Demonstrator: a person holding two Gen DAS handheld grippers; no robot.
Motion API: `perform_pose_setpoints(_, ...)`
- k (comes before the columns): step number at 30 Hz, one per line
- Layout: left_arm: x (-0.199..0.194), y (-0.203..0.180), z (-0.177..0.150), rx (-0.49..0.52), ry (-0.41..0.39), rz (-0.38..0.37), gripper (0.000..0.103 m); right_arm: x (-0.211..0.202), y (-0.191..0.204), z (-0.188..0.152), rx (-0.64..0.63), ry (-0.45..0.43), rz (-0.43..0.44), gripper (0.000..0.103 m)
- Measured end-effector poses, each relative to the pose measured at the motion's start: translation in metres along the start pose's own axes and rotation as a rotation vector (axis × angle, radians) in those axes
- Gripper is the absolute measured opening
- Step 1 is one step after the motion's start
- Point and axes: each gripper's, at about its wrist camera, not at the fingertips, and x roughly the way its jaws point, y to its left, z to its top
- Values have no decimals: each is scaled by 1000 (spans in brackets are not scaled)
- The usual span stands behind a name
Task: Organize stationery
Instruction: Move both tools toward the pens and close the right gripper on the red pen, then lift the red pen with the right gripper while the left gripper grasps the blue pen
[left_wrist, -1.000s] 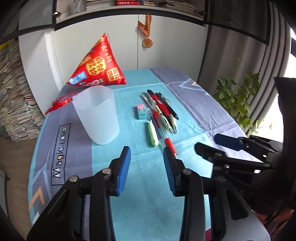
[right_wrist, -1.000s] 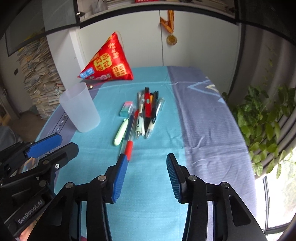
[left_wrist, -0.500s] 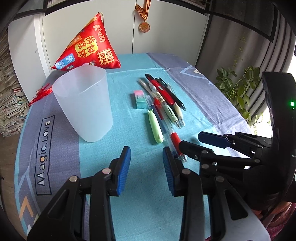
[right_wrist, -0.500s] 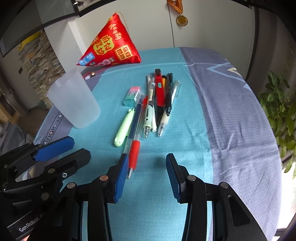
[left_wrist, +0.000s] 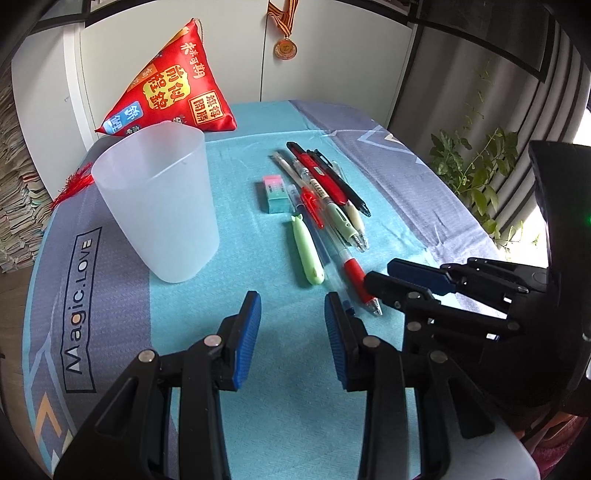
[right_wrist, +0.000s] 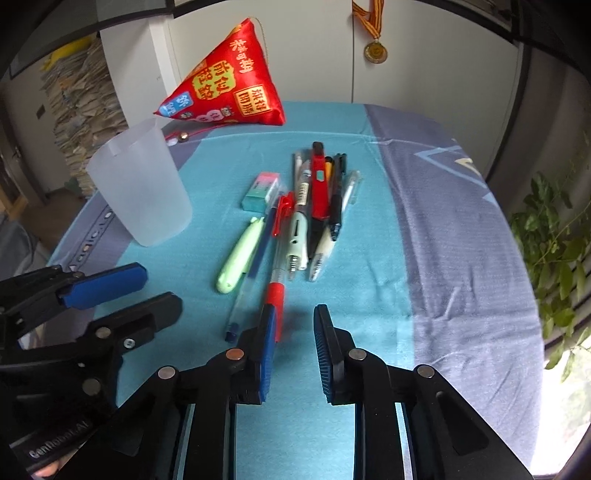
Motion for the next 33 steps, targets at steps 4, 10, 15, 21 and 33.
perform_pose_setpoints(4, -6, 4, 0, -12, -14, 14, 33, 0, -1, 1, 32, 4, 58, 23)
perform_pose_setpoints(10, -6, 1, -1, -8, -12, 23, 32, 12, 6, 1, 8, 18, 37, 23)
perform_pose_setpoints(15, -5, -3, -3, -15, 7, -7, 32, 4, 1, 1, 1, 26, 28, 12)
perform_pose_setpoints(21, 6, -27, -1, -4, 42, -87, 32, -16, -20, -17, 24, 33, 42, 12)
perform_pose_setpoints(33, 43, -44, 10, -30, 122, -53, 18, -30, -41, -36, 79, 32, 42, 12)
